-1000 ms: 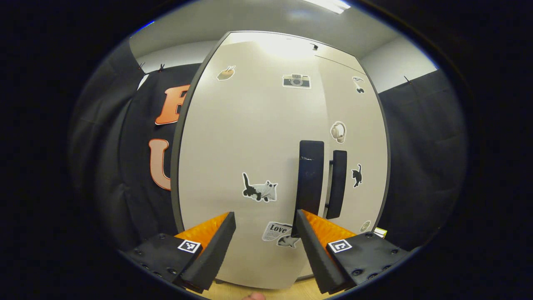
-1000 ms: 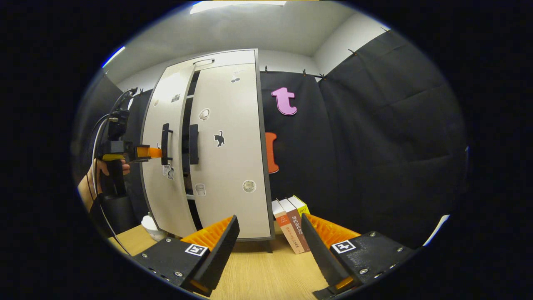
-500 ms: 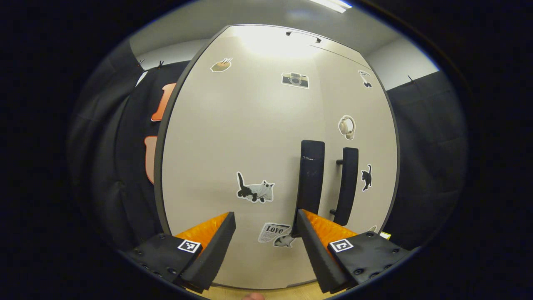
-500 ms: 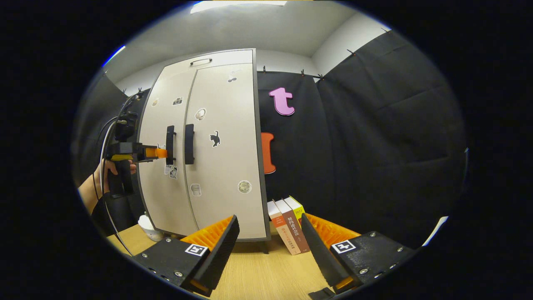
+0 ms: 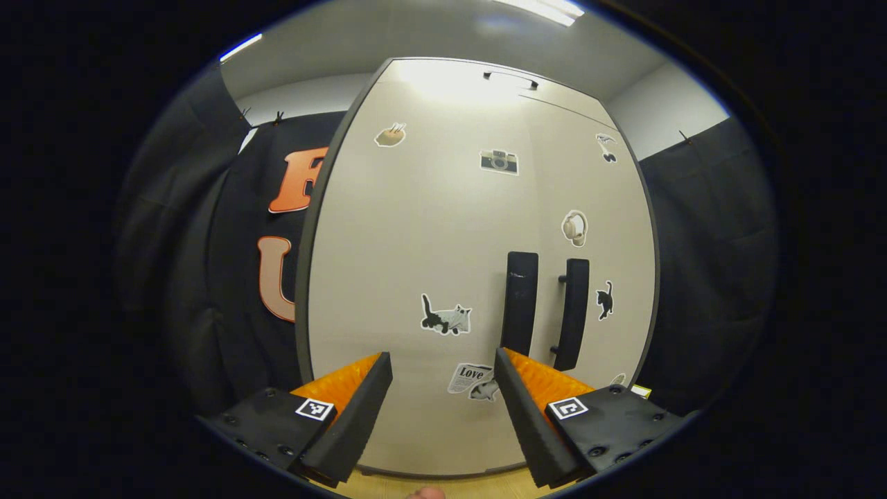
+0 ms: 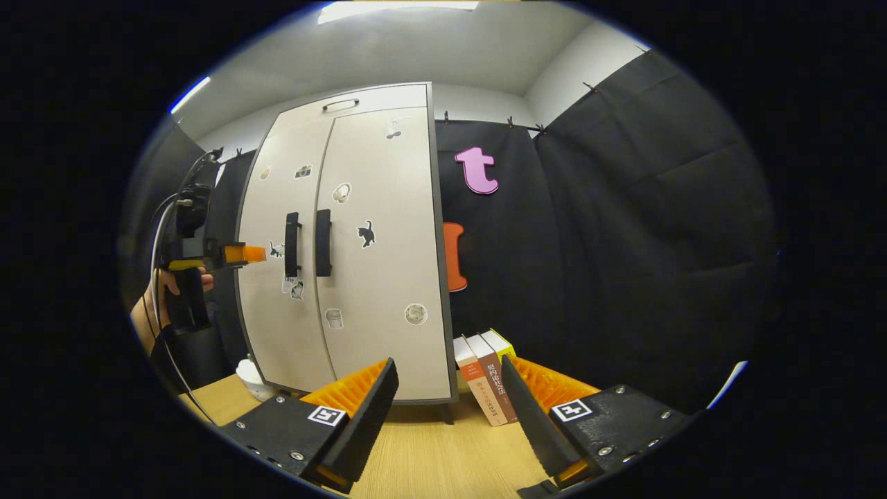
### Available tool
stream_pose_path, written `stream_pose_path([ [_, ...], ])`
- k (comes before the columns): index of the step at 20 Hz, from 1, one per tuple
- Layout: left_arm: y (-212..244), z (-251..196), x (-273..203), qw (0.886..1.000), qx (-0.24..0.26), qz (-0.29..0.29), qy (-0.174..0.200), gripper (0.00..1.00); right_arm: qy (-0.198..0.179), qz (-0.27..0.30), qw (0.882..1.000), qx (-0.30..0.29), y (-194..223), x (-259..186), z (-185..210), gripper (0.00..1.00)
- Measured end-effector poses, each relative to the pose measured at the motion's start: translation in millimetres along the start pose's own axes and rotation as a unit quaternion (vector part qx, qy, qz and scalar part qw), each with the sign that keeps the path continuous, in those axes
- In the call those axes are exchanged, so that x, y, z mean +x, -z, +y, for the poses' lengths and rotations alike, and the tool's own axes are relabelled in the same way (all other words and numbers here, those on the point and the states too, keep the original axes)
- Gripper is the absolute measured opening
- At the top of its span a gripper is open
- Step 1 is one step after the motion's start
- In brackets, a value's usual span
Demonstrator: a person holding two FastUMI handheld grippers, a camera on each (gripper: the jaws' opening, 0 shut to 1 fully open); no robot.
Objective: Grab one shoe with the right hand and put it into the shoe cabinet, grab the other shoe with the left hand and put it into the shoe cabinet; then close the right door with the right hand and the left door with the left hand.
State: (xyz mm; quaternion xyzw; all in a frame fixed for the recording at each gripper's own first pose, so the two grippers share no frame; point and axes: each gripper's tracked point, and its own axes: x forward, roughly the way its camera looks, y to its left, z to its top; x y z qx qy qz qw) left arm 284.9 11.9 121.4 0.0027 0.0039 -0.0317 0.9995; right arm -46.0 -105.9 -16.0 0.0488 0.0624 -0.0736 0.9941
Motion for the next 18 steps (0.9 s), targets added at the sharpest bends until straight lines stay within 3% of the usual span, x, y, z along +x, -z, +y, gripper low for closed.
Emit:
stream_pose_path([
  [4, -2, 7, -48, 1.000, -0.007, -0.006, -0.006, 0.96, -0.017, 0.000, 1.000, -0.001, -1, -3, 13, 0.92],
  [10, 19, 21, -117, 0.999, 0.024, -0.001, -0.038, 0.96, -0.034, 0.001, 0.999, 0.006, 4, -14, 31, 0.92],
  [13, 38, 17, -145, 1.000, 0.009, 0.006, -0.026, 0.96, -0.041, 0.003, 0.999, 0.009, 7, -18, 39, 0.92],
  [18, 68, 35, -183, 0.998, -0.015, 0.022, -0.051, 0.96, -0.056, 0.010, 0.998, 0.010, 14, -26, 57, 0.92],
])
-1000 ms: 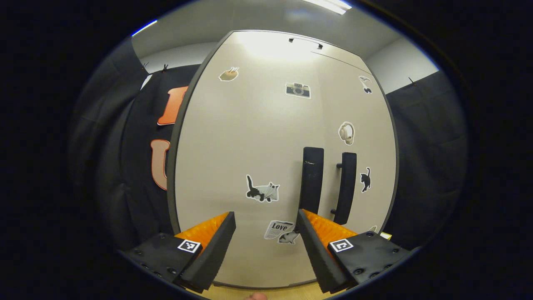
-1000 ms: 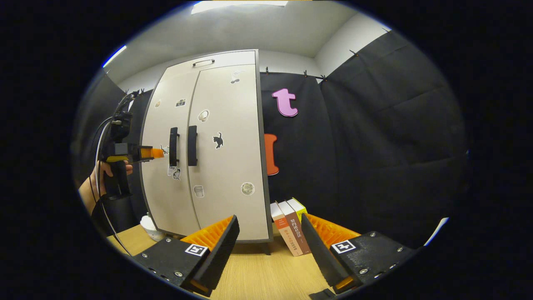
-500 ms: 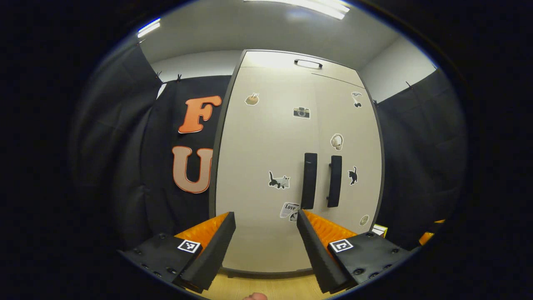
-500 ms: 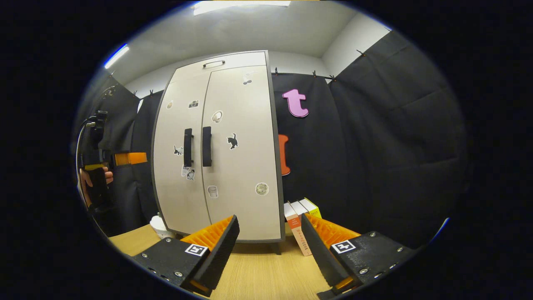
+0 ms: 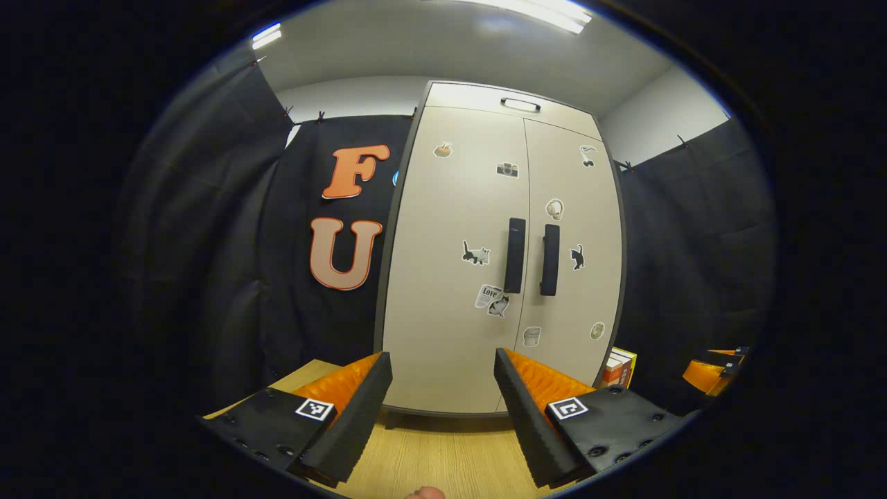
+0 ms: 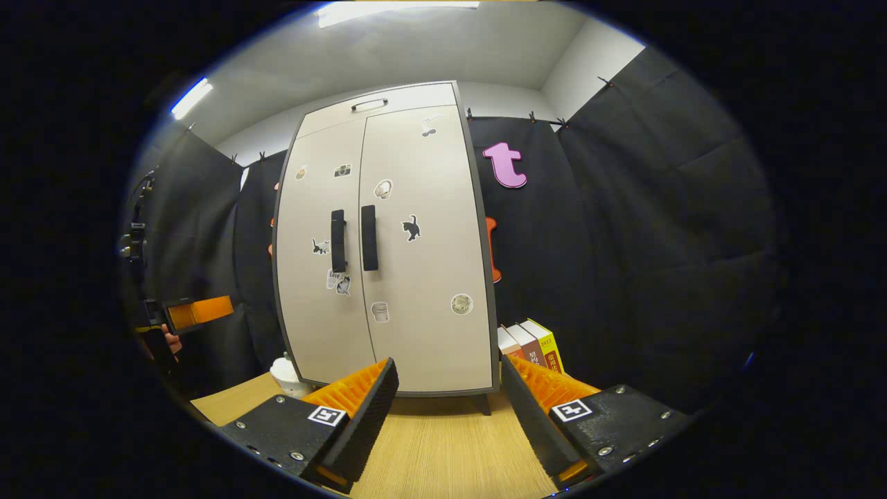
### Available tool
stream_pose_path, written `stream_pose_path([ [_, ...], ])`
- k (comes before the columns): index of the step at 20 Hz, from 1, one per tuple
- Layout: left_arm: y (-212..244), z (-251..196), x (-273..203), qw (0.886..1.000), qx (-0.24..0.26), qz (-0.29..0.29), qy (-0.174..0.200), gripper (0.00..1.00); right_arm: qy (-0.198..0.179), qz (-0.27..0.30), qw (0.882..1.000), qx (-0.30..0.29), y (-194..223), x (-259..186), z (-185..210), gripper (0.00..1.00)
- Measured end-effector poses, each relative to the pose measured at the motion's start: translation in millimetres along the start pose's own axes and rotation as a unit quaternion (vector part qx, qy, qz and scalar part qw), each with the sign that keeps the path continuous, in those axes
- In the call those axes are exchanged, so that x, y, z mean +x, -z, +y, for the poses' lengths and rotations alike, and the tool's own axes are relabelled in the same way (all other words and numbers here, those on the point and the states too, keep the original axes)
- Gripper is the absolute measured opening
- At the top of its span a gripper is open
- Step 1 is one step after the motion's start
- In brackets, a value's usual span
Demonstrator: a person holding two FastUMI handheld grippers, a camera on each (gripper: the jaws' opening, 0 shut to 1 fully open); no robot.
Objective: Grab one shoe with the right hand and put it into the shoe cabinet, grab the other shoe with the left hand and put it into the shoe cabinet; then close the right door with the right hand and the left door with the left hand.
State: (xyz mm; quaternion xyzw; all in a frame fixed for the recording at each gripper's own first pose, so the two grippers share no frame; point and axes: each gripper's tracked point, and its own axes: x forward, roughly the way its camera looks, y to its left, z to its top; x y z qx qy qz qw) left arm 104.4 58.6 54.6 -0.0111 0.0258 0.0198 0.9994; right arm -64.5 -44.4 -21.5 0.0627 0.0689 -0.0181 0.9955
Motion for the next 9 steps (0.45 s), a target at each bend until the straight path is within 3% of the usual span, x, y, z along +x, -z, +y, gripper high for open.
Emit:
stream_pose_path([
  [9, 24, 39, -31, 0.999, 0.015, 0.007, -0.051, 0.96, 0.004, 0.007, 1.000, 0.000, 6, -2, 3, 0.92],
])
